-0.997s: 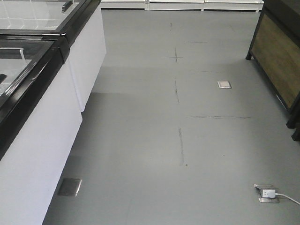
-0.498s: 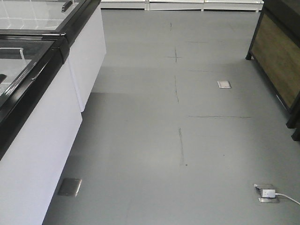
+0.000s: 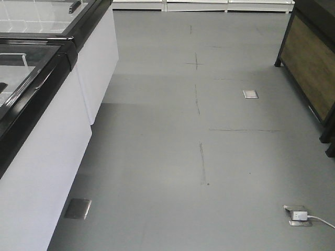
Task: Left arm holds basket, right arm returns cookies
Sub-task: 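Reach the left gripper down and grasp the light-blue basket handle, then lift the basket with the cookie box using the left gripper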
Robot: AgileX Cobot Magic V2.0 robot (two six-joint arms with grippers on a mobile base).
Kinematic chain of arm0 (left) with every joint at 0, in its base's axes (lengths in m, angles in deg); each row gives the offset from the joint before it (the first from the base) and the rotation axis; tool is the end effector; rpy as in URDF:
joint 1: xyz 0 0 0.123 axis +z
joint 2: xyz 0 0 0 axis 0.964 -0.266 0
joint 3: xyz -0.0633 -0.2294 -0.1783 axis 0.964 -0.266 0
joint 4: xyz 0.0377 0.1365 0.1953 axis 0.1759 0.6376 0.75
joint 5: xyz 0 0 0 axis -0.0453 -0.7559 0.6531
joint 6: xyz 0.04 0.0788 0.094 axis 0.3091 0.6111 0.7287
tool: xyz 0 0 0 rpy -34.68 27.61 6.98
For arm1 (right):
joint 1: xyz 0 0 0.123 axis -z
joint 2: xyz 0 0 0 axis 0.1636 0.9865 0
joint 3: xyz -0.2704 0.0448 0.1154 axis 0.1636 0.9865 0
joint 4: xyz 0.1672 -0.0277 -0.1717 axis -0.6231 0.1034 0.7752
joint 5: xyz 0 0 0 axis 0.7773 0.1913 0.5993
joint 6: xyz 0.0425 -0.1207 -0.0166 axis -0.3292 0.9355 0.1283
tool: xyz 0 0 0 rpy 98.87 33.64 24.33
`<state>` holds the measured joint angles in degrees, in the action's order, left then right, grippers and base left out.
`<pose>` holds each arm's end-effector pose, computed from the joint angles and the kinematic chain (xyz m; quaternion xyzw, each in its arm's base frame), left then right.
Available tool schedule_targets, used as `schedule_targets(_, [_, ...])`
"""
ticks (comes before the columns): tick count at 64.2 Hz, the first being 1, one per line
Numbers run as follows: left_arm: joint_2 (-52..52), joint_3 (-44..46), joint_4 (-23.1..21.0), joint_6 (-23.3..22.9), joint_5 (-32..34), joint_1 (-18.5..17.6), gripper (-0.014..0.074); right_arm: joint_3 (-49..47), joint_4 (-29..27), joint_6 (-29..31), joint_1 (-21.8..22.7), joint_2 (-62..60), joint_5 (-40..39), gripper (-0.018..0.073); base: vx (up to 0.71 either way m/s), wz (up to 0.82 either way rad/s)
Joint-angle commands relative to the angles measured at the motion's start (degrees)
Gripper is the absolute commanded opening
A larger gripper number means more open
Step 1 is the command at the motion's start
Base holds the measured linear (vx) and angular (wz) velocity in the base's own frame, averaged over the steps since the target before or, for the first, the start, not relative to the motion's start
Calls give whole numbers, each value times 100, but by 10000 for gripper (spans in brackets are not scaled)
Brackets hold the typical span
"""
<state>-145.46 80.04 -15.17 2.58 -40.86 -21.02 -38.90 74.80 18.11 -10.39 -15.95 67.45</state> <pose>0.3247 0.2771 0.3426 -0.4982 0.5558 -0.4016 0.5306 0.0716 0.0011 0.2049 -0.0202 0.6886 -0.0098 0.7248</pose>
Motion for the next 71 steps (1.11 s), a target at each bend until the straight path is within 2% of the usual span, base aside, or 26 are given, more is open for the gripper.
schedule_targets(1, [246, 233, -580, -65, 152, -67, 483, 19, 10, 21, 29, -70, -421, -8, 0, 0])
schedule_targets(8, [246, 233, -580, -54, 277, -60, 440, 19, 10, 21, 29, -70, -421, -8, 0, 0])
schedule_targets(15, [246, 233, -580, -54, 329, -60, 334, 19, 10, 21, 29, -70, -421, -8, 0, 0])
schedule_targets(21, [251, 251, -580, 27, 305, -60, 185, 19, 10, 21, 29, -70, -421, -8, 0, 0])
schedule_targets(29, [251, 555, -580, 700, 89, -60, -9, 19, 10, 21, 29, -70, -421, -8, 0, 0])
schedule_targets(33, [251, 809, -580, 904, -36, -60, -9, 19, 10, 21, 29, -70, -421, -8, 0, 0])
schedule_targets(36, [251, 1001, -580, 891, -107, -60, -8, 19, 10, 21, 29, -70, -421, -8, 0, 0])
schedule_targets(48, [251, 1525, -580, 472, -464, -281, -8, 19, 10, 21, 29, -70, -421, -8, 0, 0])
schedule_targets(61, [324, 1784, -580, 243, -1162, -812, -7, 19, 10, 21, 29, -70, -432, -8, 0, 0])
schedule_targets(71, [424, 1784, -580, 201, -1544, -1371, -7, 19, 10, 21, 29, -70, -432, -8, 0, 0])
